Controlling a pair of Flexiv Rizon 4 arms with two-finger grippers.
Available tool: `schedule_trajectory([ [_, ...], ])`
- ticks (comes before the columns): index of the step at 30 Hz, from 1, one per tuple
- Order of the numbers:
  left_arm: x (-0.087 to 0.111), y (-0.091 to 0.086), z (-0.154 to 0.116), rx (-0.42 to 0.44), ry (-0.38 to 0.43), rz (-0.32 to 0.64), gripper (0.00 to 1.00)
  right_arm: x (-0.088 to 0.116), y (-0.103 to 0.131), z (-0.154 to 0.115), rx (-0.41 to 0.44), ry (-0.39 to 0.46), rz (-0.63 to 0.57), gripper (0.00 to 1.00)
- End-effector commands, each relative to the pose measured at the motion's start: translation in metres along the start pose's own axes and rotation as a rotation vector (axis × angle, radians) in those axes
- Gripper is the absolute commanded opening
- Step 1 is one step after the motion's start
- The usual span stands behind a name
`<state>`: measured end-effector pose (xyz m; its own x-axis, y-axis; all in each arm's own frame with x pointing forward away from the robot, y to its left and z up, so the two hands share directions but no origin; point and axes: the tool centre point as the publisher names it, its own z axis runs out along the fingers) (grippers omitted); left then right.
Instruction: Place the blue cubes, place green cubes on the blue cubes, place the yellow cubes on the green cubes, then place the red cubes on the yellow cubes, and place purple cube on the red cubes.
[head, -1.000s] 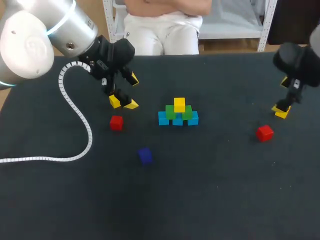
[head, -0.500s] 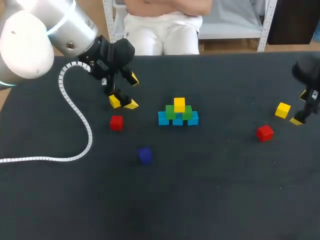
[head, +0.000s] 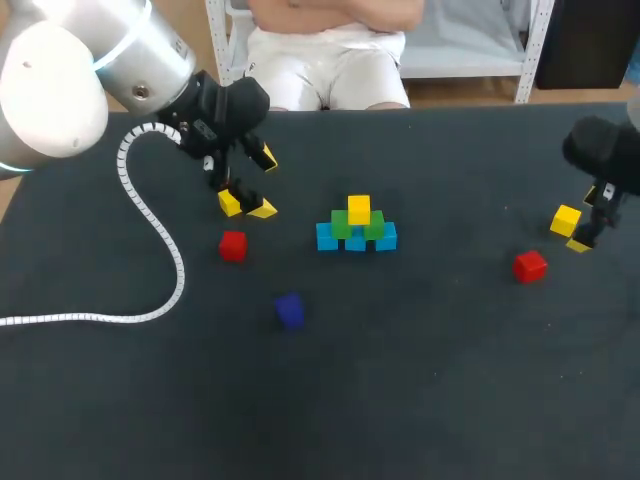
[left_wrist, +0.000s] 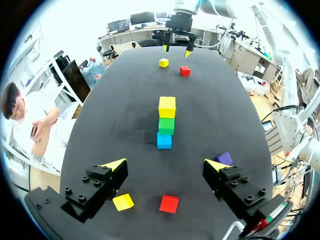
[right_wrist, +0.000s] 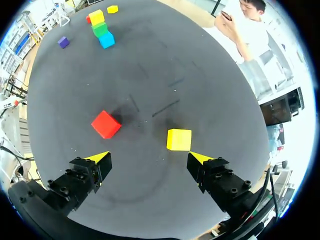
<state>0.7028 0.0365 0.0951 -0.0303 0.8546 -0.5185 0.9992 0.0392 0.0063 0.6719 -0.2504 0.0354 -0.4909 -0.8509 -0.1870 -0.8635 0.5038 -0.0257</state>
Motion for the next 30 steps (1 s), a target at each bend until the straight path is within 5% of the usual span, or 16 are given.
schedule_trajectory([
  [1, 0.000, 0.001, 0.000, 0.002, 0.003, 0.000, 1.00, 0.002, -0.009, 0.007, -0.040, -0.016, 0.015, 1.00],
  [30, 0.000, 0.001, 0.000, 0.002, 0.003, 0.000, 1.00, 0.015, -0.008, 0.022, -0.050, -0.071, 0.043, 1.00],
])
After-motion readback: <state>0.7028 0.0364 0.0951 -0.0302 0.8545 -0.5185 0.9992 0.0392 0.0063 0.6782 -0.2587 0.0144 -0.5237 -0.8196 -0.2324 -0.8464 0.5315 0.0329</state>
